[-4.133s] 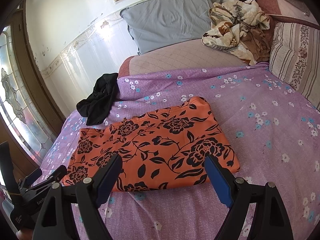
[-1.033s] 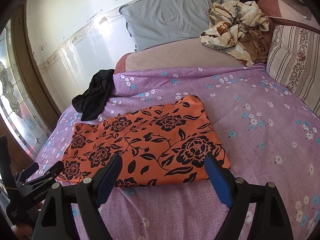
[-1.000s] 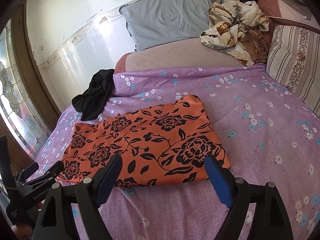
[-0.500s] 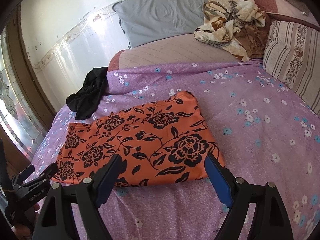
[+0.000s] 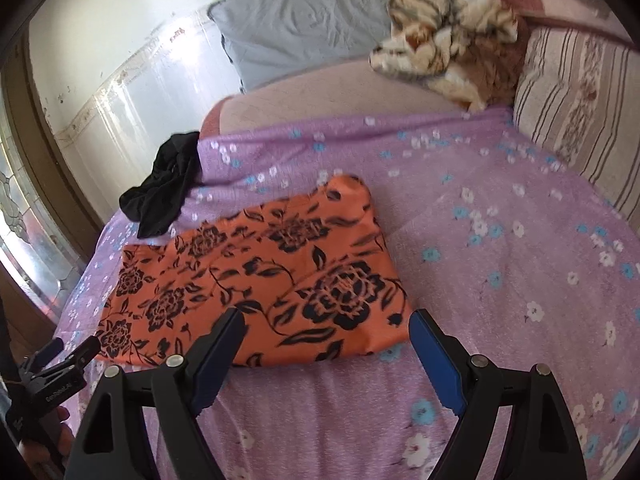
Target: Fold small clothes
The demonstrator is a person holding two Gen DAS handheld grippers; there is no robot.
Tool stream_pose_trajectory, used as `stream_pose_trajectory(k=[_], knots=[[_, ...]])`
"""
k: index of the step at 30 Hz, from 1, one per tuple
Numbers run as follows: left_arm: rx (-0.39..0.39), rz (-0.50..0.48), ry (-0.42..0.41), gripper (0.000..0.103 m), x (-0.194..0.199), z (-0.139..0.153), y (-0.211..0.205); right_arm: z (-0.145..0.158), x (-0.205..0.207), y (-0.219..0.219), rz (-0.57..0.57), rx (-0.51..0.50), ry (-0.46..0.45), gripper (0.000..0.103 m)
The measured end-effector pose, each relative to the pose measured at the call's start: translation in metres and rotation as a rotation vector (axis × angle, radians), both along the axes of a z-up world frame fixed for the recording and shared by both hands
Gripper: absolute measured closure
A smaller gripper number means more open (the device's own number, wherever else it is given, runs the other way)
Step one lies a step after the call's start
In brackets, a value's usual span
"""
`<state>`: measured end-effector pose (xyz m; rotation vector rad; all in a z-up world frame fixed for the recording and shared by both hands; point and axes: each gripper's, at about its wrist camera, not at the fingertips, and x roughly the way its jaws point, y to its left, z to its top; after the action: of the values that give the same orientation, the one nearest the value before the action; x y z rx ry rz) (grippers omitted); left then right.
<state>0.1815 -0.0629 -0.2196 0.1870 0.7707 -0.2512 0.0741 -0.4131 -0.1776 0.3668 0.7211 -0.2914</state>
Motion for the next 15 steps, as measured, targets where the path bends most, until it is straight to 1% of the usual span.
stream_pose_trajectory(k=[2, 4, 5, 7, 10, 11, 13, 15], knots=[[0.029, 0.005, 0.019, 0.000, 0.017, -0.005, 0.004, -0.008, 0.008, -0.018, 0.002, 0.028, 0.054, 0.017], [0.030, 0.030, 0.032, 0.000, 0.030, -0.010, 0.012, -0.019, 0.013, -0.038, -0.018, 0.084, 0.094, 0.017], [0.023, 0.042, 0.038, 0.000, 0.035, -0.012, 0.016, -0.024, 0.016, -0.048, -0.030, 0.130, 0.109, 0.017], [-0.002, 0.078, 0.062, 0.000, 0.045, -0.020, 0.027, -0.028, 0.017, -0.062, -0.062, 0.192, 0.104, 0.017], [-0.036, 0.122, 0.100, 0.000, 0.060, -0.024, 0.034, -0.029, 0.020, -0.070, -0.076, 0.234, 0.078, 0.017], [-0.039, 0.130, 0.091, 0.000, 0.061, -0.022, 0.034, -0.029, 0.021, -0.070, -0.078, 0.237, 0.073, 0.017], [-0.017, 0.142, 0.046, 0.000, 0.061, -0.017, 0.030, -0.027, 0.023, -0.067, -0.070, 0.232, 0.067, 0.017], [-0.014, 0.143, 0.026, 0.000, 0.062, -0.013, 0.027, -0.026, 0.027, -0.062, -0.047, 0.230, 0.064, 0.017]])
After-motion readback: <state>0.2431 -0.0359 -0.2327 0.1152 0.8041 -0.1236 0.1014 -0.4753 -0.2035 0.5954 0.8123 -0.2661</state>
